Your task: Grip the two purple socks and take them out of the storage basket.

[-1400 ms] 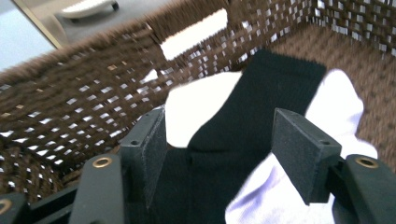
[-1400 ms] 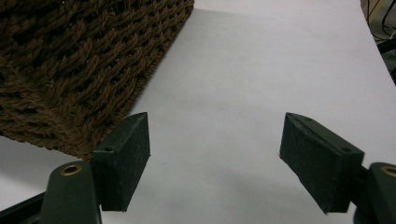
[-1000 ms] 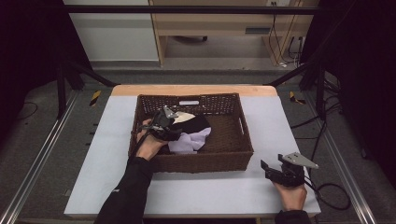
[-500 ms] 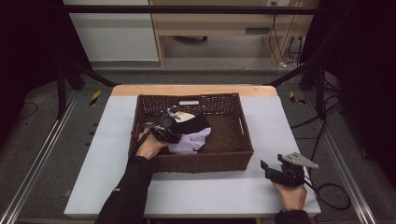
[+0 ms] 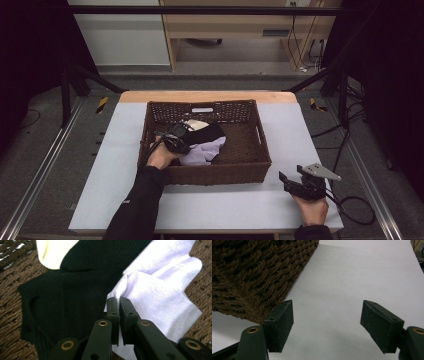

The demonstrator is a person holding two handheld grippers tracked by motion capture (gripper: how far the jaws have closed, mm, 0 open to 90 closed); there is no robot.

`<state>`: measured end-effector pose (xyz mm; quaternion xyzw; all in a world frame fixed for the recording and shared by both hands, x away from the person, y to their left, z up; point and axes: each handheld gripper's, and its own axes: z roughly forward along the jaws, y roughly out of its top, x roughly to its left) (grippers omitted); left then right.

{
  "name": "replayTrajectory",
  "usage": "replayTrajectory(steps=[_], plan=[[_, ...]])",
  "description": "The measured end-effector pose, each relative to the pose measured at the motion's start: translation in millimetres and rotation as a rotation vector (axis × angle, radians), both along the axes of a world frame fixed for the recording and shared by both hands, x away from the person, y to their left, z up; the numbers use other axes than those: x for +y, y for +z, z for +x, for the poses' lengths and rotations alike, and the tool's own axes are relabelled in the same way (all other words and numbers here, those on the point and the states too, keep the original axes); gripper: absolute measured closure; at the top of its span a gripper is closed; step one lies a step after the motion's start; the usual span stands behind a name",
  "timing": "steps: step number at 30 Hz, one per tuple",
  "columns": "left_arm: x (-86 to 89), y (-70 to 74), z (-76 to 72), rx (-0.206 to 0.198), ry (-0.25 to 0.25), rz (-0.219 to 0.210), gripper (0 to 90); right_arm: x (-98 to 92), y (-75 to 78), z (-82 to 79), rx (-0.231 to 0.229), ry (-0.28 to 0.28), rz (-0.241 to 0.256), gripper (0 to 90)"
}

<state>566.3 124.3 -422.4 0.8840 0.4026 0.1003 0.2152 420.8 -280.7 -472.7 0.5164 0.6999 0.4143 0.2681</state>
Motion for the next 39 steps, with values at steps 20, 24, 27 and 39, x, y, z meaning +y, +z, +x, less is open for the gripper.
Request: replayTrajectory(steps=[20,24,27,39], plan=[[24.4,31.0,-19.0,-0.354,0.114,-0.266,87.3,-1.5,1.1,-1.2,-0.011,-0.005,-0.005,27.4],[29.6,35.3,-20.5,-0.387,0.139,-0.318,87.5,-1.6,1.3,-1.2,-0.01,-0.005,-0.004,27.6],[33.6,39.5,-21.6,-0.41,0.163,-0.358,87.7,-1.9,1.5,-1.2,-0.013,-0.004,-0.005,27.7],[46.6,73.0,-36.6,-0.549,0.199,-0.481,87.8,-2.1,1.8,-1.0,-0.015,-0.002,0.0,28.6]])
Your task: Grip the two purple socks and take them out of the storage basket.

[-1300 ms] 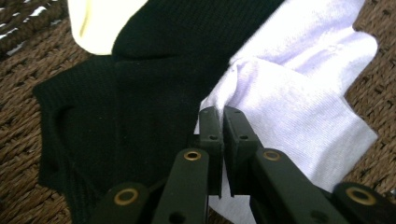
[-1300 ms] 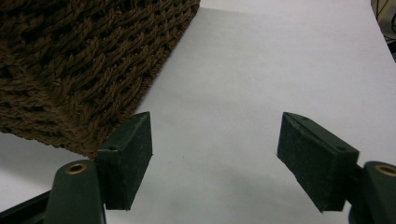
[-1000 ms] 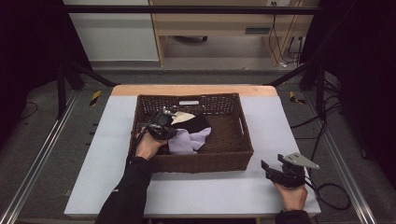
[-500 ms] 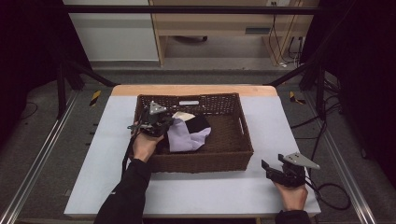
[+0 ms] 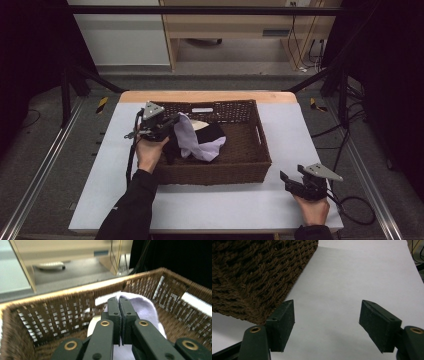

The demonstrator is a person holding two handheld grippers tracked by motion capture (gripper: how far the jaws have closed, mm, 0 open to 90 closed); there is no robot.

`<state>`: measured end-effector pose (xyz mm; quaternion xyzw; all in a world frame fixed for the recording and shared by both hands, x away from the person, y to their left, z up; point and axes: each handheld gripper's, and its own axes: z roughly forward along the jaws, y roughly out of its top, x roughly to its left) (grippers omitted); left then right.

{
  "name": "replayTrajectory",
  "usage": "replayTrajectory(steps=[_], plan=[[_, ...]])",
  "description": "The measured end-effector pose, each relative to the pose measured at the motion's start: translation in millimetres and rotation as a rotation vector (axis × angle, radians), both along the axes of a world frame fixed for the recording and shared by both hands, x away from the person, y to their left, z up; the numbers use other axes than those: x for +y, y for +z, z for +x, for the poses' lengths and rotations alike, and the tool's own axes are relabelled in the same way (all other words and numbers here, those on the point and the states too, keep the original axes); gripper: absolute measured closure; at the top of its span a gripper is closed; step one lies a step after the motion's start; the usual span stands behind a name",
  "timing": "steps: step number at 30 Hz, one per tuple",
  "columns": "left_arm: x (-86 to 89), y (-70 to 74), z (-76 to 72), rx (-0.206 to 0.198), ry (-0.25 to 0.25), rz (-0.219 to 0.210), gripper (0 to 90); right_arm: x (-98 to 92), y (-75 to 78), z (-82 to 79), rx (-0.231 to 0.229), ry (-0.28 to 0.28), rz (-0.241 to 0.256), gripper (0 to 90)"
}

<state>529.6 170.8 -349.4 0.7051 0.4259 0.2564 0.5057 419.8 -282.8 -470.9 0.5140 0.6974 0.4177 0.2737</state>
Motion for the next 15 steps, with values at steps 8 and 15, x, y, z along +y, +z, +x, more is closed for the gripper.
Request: replayTrajectory(steps=[8,15], plan=[[7.0,28.5,-19.0,-0.091,-0.012,-0.04,87.8,-0.2,0.1,-0.2,0.0,-0.001,-0.003,28.5],[25.8,53.6,-34.5,-0.148,0.006,-0.067,87.9,-0.1,0.1,0.0,0.0,-0.001,-0.002,28.5]])
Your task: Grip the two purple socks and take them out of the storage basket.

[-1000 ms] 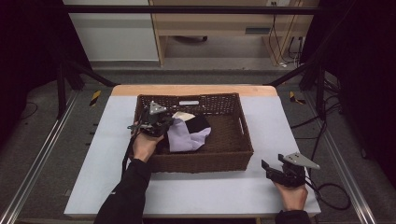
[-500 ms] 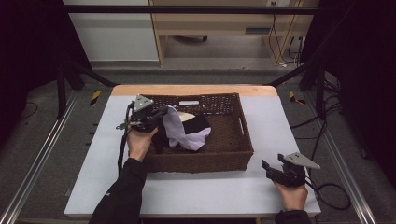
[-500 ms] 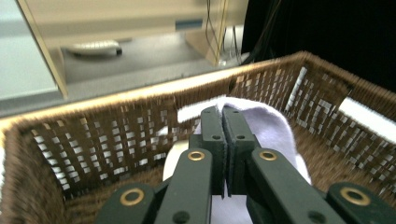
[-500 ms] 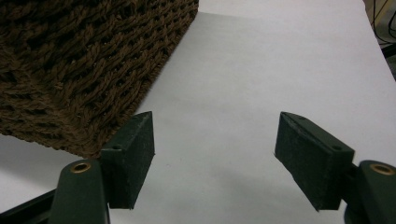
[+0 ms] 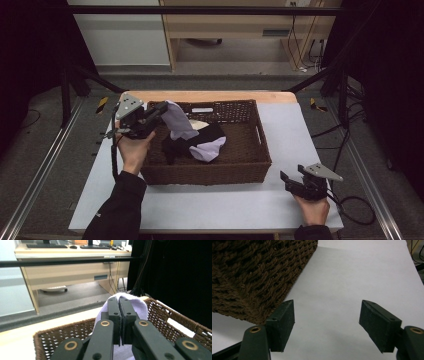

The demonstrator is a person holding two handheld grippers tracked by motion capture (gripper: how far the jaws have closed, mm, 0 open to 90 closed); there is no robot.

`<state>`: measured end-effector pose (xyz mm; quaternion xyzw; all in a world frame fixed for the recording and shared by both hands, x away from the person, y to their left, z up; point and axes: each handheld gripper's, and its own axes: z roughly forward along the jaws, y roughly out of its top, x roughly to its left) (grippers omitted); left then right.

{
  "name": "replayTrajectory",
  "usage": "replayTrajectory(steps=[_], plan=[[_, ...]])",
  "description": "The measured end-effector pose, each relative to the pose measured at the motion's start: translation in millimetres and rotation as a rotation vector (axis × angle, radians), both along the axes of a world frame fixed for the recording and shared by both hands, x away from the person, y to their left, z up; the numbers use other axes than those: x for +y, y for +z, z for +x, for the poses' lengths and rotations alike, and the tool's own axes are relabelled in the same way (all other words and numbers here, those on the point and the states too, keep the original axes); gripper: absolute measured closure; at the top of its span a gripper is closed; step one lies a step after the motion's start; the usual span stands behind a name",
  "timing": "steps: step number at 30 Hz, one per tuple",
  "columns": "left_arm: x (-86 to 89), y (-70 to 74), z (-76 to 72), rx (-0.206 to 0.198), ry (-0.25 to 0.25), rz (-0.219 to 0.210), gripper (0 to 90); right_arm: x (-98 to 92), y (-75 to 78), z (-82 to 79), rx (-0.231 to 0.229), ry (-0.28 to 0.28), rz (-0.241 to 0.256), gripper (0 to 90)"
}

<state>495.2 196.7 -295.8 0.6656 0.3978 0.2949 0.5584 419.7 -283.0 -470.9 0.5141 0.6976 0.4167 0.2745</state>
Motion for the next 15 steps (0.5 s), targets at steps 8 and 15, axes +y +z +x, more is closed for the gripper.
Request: replayTrajectory(steps=[8,15], plan=[[22.5,26.0,-13.5,-0.042,0.025,-0.011,87.8,0.4,-0.3,0.1,0.002,-0.001,0.0,28.5],[47.6,39.6,-25.0,-0.062,0.065,-0.015,87.8,0.7,-0.5,0.1,0.004,-0.003,-0.002,28.6]])
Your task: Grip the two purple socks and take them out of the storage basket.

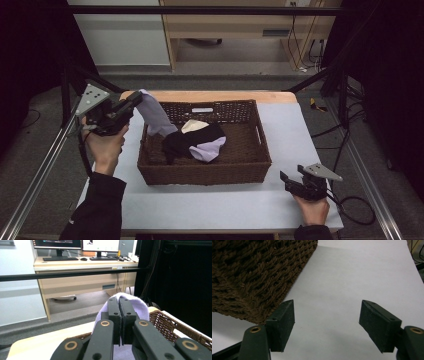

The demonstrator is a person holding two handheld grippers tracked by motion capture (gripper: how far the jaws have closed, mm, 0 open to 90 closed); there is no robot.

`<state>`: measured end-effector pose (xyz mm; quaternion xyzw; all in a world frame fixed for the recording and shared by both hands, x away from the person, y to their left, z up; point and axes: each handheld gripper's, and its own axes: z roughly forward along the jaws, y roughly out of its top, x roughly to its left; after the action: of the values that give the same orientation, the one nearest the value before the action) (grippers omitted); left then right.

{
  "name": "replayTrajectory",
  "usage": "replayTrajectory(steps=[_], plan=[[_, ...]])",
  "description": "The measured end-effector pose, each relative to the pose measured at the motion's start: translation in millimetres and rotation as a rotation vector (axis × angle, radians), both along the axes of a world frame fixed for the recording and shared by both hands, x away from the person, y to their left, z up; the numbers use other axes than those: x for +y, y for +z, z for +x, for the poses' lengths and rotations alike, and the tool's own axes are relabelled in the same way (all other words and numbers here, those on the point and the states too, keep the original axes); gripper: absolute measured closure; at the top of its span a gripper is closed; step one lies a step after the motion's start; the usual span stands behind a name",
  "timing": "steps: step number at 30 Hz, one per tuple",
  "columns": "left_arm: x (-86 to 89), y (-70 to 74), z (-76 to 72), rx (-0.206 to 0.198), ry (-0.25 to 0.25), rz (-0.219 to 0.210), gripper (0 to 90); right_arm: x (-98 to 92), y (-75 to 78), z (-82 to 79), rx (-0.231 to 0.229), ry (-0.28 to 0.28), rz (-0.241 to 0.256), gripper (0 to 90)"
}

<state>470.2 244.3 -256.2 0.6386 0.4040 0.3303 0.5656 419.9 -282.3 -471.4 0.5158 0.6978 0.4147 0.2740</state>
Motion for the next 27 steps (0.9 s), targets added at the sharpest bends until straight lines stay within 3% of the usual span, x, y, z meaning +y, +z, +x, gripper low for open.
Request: replayTrajectory(steps=[6,11,14,18,21,22,24,25,27], plan=[[28.2,4.8,-9.7,-0.006,0.045,-0.016,87.8,0.2,-0.5,0.4,0.001,0.0,-0.006,28.8],[46.7,5.5,-17.6,-0.009,0.079,-0.006,87.8,0.1,-0.4,0.1,0.002,0.0,-0.006,28.9],[66.5,3.4,-24.9,-0.007,0.118,-0.01,87.8,0.2,-0.4,-0.1,0.002,-0.001,-0.005,28.9],[79.4,-1.8,-29.7,0.001,0.142,-0.004,87.8,0.4,-0.5,0.2,0.002,0.0,-0.007,28.9],[92.6,-19.3,-32.3,0.035,0.171,-0.002,87.8,0.1,-0.3,-0.3,0.0,-0.002,-0.006,28.9],[92.6,-19.3,-32.3,0.035,0.171,-0.002,87.8,0.1,-0.3,-0.3,0.0,-0.002,-0.006,28.9],[100.3,-37.6,-31.1,0.075,0.187,-0.001,87.8,0.5,-0.6,-0.3,0.003,-0.001,-0.007,29.0],[100.3,-37.6,-31.1,0.075,0.187,-0.001,87.8,0.8,-0.8,-0.3,0.004,-0.002,-0.008,28.9],[104.5,-57.7,-27.4,0.129,0.195,0.01,87.8,1.1,-1.1,-0.1,0.007,0.0,-0.01,29.0]])
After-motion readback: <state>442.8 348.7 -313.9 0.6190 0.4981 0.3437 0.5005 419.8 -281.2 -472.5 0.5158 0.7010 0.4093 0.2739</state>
